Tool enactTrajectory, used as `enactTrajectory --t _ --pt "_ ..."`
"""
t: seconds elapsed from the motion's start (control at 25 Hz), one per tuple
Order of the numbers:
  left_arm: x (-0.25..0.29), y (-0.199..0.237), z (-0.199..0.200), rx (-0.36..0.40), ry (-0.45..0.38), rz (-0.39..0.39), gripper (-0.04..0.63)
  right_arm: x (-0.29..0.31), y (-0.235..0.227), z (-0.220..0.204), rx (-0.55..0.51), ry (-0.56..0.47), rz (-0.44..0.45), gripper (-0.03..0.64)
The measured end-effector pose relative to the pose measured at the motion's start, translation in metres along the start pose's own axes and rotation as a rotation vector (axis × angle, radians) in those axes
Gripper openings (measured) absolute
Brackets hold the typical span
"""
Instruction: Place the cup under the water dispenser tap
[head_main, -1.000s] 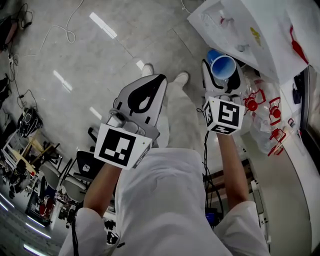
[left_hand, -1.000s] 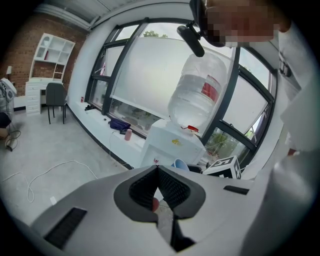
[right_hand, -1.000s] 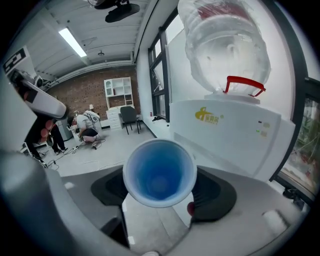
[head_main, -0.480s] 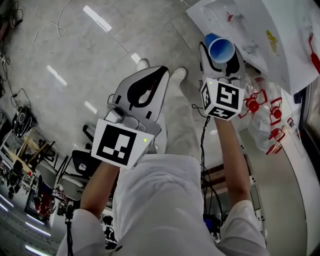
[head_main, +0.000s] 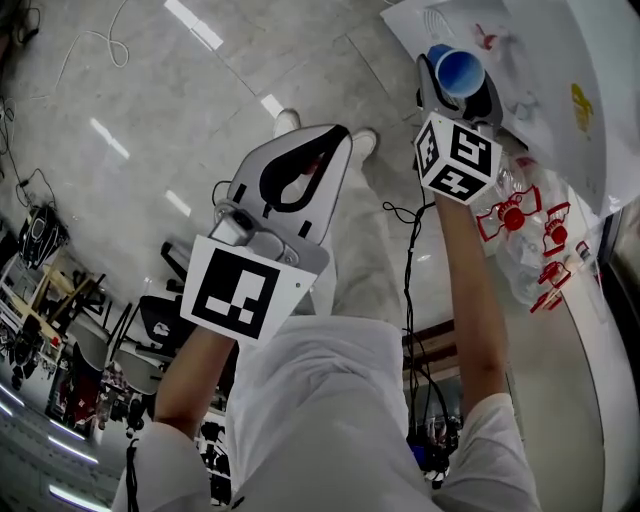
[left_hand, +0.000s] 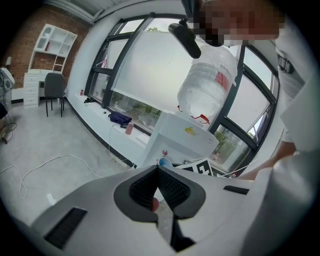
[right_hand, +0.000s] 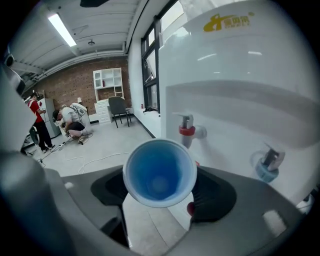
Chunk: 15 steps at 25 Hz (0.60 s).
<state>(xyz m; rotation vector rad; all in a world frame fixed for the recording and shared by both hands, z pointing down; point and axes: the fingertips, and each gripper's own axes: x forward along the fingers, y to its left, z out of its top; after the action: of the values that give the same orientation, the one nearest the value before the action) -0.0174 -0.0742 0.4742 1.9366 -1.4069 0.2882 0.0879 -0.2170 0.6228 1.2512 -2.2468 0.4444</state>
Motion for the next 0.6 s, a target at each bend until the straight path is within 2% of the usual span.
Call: enactTrajectory --t 0.6 --pt "0.009 0.013 -0.021 -0.02 0.028 0.003 0.007 0.054 -0.026 -0.043 0.017 0.037 -0.056 0.368"
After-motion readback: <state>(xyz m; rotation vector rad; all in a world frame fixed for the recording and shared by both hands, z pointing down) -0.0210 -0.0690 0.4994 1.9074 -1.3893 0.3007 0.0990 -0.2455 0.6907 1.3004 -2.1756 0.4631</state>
